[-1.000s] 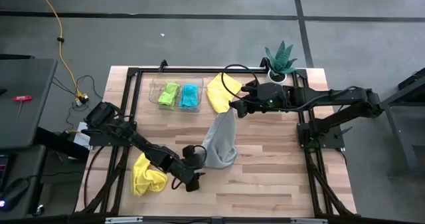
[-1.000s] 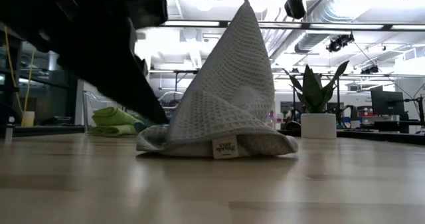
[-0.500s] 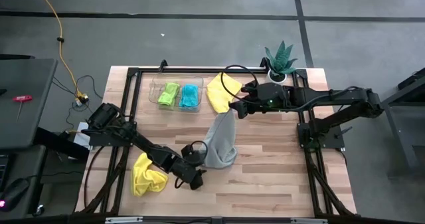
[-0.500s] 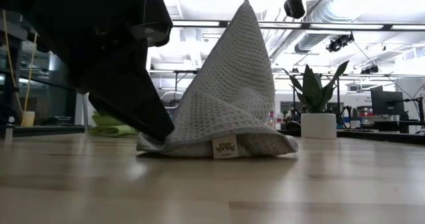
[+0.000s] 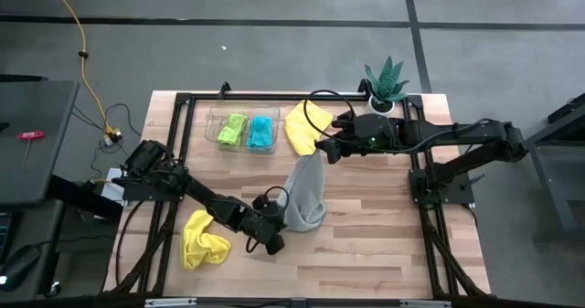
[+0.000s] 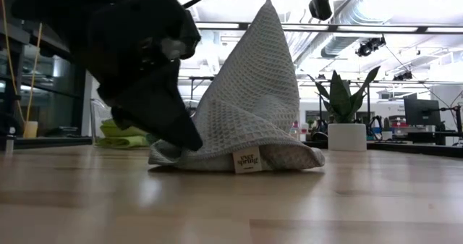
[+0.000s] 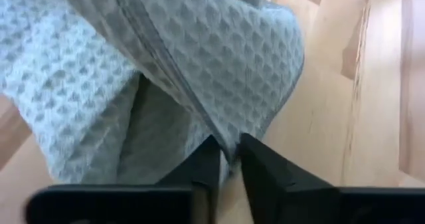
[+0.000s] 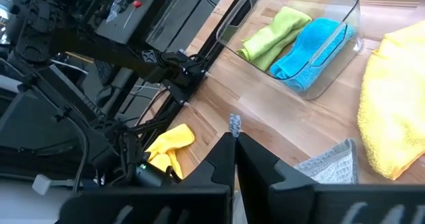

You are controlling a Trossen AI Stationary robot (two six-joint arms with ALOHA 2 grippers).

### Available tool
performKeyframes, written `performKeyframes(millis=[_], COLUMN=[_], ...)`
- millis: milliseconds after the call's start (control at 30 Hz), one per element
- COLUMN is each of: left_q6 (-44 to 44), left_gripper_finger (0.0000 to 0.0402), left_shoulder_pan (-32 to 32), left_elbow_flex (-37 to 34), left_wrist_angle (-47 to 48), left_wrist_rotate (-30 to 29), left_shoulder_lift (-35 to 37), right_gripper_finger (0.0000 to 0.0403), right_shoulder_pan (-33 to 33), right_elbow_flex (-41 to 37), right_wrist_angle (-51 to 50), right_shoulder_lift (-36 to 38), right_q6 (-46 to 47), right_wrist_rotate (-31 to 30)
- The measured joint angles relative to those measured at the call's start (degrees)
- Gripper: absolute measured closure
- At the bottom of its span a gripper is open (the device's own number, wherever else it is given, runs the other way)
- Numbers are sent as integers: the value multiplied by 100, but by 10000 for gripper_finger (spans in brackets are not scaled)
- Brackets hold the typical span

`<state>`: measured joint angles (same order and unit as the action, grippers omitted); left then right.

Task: Fold microfiber towels
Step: Fold the gray towel

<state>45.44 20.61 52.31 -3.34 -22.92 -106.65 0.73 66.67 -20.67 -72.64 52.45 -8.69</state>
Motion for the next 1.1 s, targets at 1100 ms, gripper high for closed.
performKeyframes(millis=[1100], left_q6=[-3408], left_gripper_finger=[401], left_shoulder_pan=[-1782], left_elbow_flex=[3459], left_wrist_angle=[7004], left_wrist_rotate=[1033], left_shoulder_lift=[4076], right_gripper_finger=[403], right_shoulder_pan=[-225], right_elbow_flex=[1444], right_wrist_angle=[-3324], right_shoulder_lift=[861], right_q6=[-931], right_wrist_rotate=[-41])
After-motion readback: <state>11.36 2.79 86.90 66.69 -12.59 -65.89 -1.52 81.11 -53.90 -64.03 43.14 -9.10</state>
